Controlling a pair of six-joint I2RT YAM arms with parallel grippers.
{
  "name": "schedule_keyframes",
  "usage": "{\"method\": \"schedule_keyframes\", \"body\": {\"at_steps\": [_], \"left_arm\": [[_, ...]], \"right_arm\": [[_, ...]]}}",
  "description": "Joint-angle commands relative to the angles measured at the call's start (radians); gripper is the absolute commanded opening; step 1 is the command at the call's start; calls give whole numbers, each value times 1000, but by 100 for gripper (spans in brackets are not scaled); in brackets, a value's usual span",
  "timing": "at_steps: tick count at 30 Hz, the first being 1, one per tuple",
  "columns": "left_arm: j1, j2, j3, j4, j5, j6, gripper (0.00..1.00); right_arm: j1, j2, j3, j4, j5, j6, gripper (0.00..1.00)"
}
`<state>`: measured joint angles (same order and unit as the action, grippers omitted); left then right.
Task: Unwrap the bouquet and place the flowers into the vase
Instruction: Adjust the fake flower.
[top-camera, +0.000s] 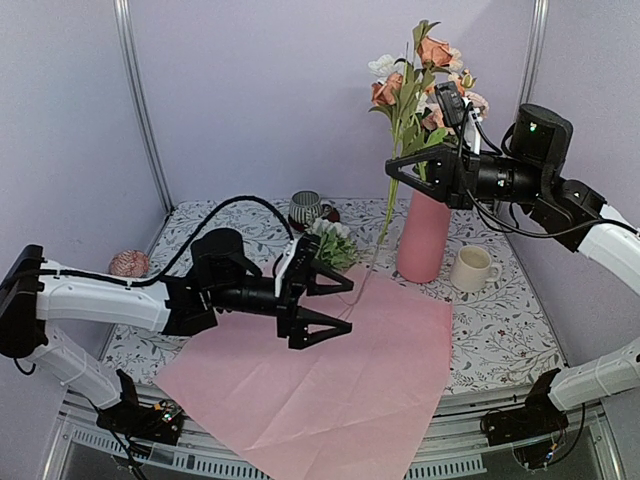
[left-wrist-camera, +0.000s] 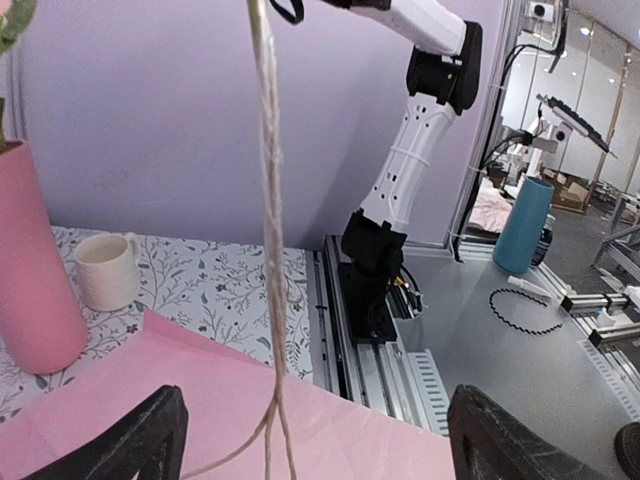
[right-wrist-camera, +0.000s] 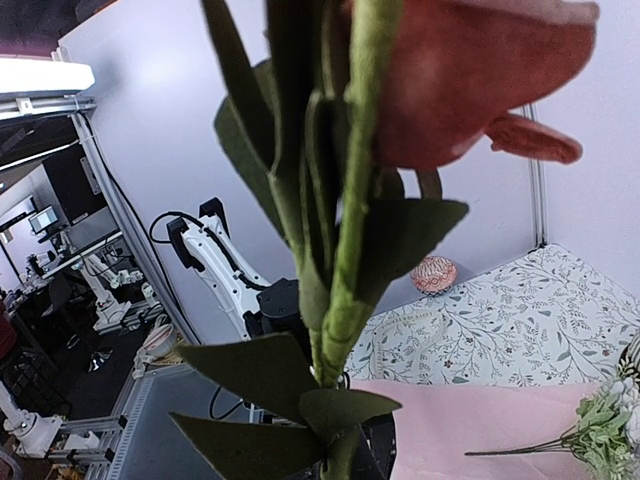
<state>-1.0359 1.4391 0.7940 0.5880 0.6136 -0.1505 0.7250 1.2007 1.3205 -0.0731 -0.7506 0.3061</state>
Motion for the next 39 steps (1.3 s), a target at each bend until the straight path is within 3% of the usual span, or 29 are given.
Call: {"method": "schedule_keyframes", "body": {"at_steps": [1,7,14,30,37,39], "left_arm": [[-13,-86,-64,111,-87,-3,93],[-13,-79,-42,72,-98,-2,94],[-37,4,44,0,-67,15,85],[-57,61,44,-119,-236,-1,38],[-68,76,34,-145,-297,-3,28],[-69,73,23,-134,-299,-3,17]], "right_arm": [[6,0,-3,2,10,-24,3],[8,9,-1,10,10,-25,3],[13,16,10,15,24,-26,3],[15,12,31,-11,43,-36,3],[15,20,34,-11,42,-37,3],[14,17,34,-10,42,-35,3]]}}
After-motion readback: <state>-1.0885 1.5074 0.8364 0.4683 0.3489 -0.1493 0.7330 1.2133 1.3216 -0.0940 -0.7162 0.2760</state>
